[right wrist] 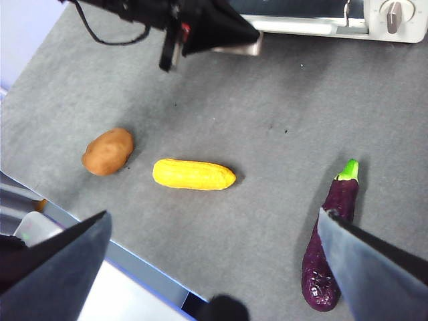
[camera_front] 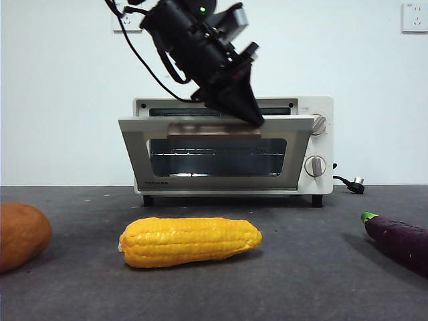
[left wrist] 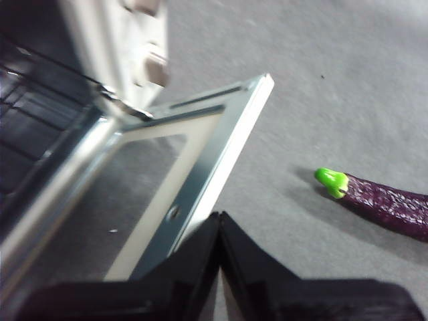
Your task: Take the eggplant from the table,put the eggplant in the oven
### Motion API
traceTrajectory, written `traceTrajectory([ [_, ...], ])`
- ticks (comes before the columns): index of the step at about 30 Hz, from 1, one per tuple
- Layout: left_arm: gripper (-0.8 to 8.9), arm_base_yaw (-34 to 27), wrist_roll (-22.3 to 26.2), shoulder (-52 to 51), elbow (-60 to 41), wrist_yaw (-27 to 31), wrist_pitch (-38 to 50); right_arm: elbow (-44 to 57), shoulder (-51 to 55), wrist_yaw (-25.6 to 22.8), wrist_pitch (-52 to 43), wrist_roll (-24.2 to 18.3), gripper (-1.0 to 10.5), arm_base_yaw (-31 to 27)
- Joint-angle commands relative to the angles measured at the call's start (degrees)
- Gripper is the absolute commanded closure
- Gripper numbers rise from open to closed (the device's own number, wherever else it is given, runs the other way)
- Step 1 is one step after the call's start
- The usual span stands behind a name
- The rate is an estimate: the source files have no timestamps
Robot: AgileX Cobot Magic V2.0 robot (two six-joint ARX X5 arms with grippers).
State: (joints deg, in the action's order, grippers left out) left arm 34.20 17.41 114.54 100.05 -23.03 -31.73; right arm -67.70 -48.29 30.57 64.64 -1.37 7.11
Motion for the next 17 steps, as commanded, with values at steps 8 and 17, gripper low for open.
traceTrajectory([
  [8, 8.19, 2.99, 0.13, 0.52, -0.63, 0.13, -0.15, -0.28, -1.11, -0.11, -0.35, -0.63, 3.8, 0.04],
  [17, 8.19, 0.48, -2.56, -2.01, -0.61, 0.15, 0.48, -0.28, -2.03, -0.46, -0.15, -0.61, 3.8, 0.04],
])
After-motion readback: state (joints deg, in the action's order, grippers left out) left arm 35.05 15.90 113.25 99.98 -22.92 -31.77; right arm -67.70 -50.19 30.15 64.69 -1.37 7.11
